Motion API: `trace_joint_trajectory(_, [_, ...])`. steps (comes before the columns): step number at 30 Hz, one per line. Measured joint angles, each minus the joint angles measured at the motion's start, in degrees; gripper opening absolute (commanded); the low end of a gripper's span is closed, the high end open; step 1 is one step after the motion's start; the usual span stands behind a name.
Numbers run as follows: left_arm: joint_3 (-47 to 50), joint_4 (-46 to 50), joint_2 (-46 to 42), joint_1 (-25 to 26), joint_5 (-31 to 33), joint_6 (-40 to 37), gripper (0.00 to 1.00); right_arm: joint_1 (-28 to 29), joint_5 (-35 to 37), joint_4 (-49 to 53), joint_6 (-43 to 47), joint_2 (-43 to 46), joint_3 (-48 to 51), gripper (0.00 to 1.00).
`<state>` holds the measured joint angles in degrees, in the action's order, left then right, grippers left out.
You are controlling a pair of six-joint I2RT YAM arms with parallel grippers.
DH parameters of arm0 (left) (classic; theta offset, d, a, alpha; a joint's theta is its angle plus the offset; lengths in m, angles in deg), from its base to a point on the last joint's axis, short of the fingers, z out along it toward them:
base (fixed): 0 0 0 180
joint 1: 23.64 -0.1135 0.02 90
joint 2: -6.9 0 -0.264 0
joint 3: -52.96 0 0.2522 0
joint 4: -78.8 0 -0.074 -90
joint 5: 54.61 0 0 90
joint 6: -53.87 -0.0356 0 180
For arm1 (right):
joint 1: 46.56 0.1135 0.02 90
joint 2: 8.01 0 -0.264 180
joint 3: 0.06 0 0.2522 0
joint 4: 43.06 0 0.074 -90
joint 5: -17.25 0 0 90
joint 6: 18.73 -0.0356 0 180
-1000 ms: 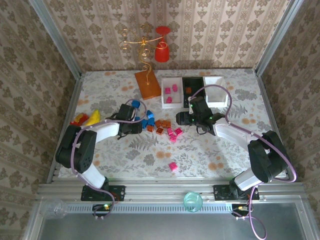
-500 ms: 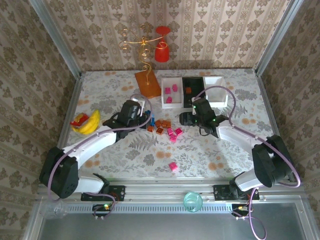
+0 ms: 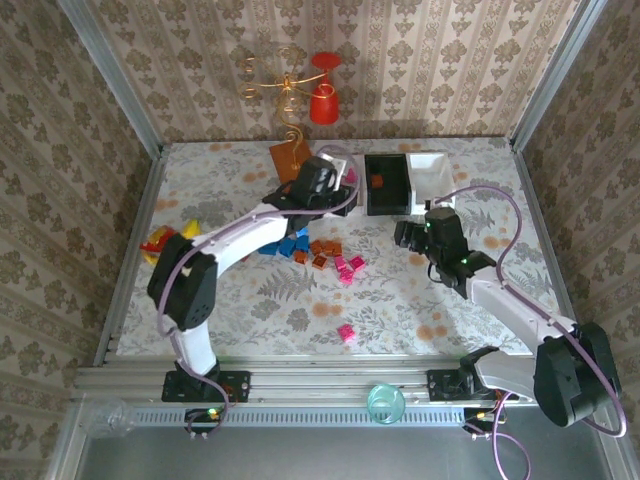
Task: Sort the legos into containers by color
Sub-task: Place the lego in the container.
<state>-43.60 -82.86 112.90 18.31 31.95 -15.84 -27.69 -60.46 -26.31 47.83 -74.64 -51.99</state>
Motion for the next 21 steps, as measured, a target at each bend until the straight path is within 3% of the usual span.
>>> trace_joint_trajectory(8, [-20.59, 3.5, 17.75, 0.02, -1.57, -1.49, 0.35, -0.22, 1.11, 0.59, 0.04, 5.81, 2.54, 0.89])
trace_joint_trajectory(12, [-37.46, 9.64, 29.42, 0.02, -2.21, -2.99, 0.37, -0.31, 1.11, 0.85, 0.0, 8.17, 3.54, 0.89])
trace_joint_trajectory(17, [-58.31, 18.75, 41.92, 0.02, -3.02, -4.39, 0.52, -0.31, 1.03, 1.99, -0.94, 10.38, 5.79, 0.88])
trace_joint_trajectory(21, [-61.0, 23.54, 42.56, 0.02, -3.48, -5.11, 0.62, -0.31, 0.61, 2.84, -1.29, 12.04, 7.91, 0.87])
